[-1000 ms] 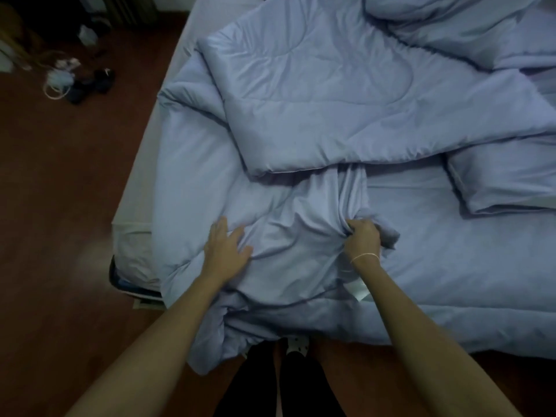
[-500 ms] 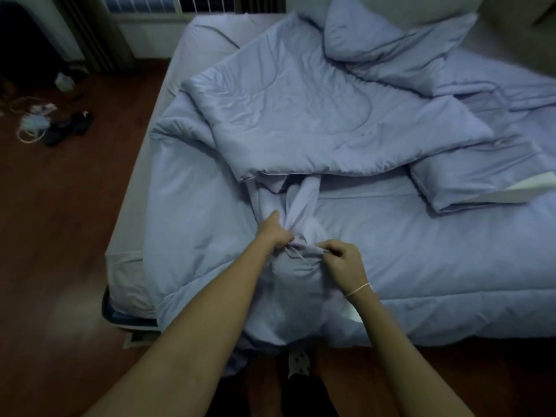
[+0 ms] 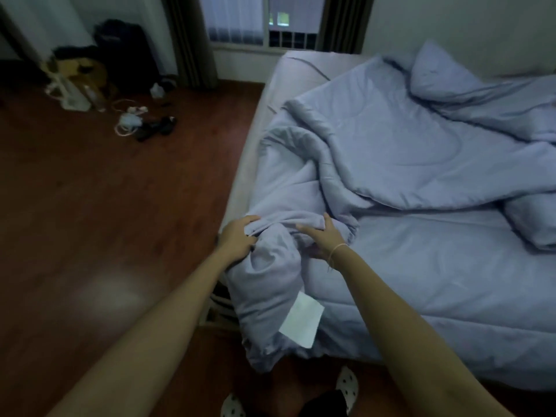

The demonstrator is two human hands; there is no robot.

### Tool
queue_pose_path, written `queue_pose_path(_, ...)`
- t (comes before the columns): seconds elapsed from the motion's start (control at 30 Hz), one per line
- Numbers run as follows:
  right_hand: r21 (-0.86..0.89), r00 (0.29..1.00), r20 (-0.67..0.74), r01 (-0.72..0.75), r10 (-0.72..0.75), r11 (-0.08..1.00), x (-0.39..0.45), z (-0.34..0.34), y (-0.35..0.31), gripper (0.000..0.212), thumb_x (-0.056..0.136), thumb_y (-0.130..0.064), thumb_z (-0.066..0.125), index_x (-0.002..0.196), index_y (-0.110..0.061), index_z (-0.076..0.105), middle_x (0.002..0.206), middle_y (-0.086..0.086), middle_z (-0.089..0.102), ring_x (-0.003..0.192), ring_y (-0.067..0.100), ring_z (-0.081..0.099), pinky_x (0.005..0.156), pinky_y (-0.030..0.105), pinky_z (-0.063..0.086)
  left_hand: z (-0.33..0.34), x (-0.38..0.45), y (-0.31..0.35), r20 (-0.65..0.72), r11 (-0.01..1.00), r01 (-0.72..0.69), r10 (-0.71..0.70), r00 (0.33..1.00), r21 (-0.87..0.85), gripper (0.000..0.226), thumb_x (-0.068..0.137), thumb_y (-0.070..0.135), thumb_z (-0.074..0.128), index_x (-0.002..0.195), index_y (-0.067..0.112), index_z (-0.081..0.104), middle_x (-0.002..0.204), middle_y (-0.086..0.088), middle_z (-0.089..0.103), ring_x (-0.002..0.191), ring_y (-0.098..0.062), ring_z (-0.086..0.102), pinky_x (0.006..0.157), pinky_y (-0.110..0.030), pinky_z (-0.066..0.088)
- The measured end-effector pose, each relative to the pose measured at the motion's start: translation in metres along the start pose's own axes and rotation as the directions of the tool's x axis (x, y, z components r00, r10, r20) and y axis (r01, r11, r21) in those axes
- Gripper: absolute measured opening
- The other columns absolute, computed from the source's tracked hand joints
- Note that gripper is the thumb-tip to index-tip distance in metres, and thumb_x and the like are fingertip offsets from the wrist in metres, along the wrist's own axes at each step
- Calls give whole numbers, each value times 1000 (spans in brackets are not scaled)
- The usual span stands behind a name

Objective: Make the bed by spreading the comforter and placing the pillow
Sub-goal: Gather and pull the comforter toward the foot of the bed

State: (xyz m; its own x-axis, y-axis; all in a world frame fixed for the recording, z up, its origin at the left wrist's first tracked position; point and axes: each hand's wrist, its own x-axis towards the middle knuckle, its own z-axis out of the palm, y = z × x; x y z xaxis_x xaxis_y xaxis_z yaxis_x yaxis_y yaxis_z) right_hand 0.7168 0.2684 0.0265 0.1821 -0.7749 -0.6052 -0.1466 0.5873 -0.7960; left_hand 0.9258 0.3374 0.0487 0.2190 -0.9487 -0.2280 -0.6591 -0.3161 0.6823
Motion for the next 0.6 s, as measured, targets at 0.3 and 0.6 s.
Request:
queue_pose_path(0.3, 332, 969, -31, -221, 245, 917, 17, 155, 9, 77, 75, -19, 72, 141, -18, 32, 117, 16, 51, 81, 30, 63, 60, 42, 60, -173, -44, -159, -273, 968, 148, -89, 958, 201, 51, 74, -6, 56, 120, 14, 65, 117, -26, 63, 107, -41, 60, 89, -38, 47)
queue_pose_path(0.6, 188, 929, -210, -267, 304, 945, 70, 184, 7, 89, 81, -21, 66, 148, -33, 9, 152, 13, 20, 126, 42, 38, 77, 54, 49, -187, 1, -280, -223, 915, 332, -282, 933, 231, 59, 73, -2, 53, 127, 22, 59, 123, -23, 60, 110, -42, 57, 92, -45, 50)
